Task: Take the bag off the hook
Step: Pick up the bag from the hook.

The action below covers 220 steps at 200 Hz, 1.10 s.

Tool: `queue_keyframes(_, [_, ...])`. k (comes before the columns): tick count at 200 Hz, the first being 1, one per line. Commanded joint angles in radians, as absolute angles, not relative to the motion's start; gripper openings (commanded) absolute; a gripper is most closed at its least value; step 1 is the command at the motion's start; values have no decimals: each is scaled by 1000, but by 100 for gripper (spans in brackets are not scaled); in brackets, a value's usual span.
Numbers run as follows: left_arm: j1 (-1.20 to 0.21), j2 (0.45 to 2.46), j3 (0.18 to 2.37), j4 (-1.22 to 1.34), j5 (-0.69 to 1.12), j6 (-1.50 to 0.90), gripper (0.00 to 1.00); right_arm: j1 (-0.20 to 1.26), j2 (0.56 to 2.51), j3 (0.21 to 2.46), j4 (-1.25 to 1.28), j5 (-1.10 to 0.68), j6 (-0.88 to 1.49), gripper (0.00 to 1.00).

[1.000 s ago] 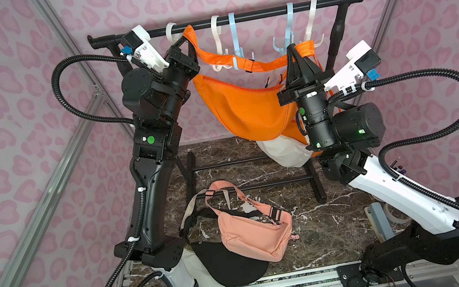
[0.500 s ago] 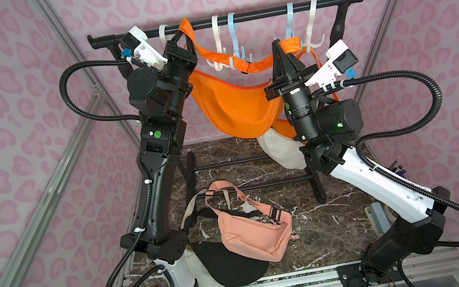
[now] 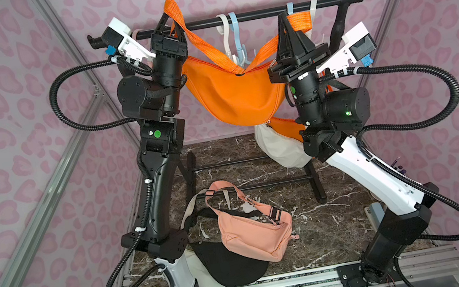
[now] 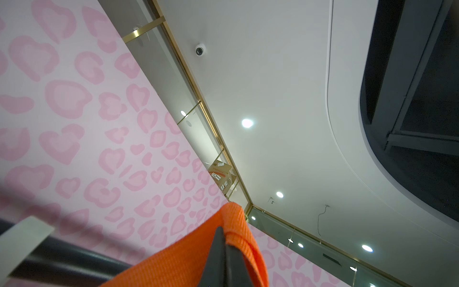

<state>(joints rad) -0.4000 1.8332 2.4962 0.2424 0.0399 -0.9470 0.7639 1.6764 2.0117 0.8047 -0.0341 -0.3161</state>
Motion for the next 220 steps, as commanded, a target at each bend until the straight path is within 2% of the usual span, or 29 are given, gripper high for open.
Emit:
queue_keyframes(1, [-400, 1785, 2442, 282, 107, -948, 2, 772, 1620, 1908, 847, -64, -270, 0])
queue_keyframes(44, [-399, 1552, 2152, 167, 121, -865, 3, 897, 1429, 1704, 637, 71, -366, 0])
queue_keyframes(92, [-401, 1258, 1719, 148, 95, -800, 3, 998, 1229, 1544, 364, 226, -327, 0])
queue_keyframes(137, [-400, 1122, 1535, 72, 156, -783, 3, 1054, 1066, 1377, 178, 318, -281, 0])
queue_keyframes(185, [-402, 986, 1336, -85, 237, -784, 3, 1070, 831, 1172, -77, 517, -74, 0])
queue_keyframes(220, [-412, 920, 1204, -198, 283, -795, 3, 1071, 698, 1130, -314, 583, 82, 0])
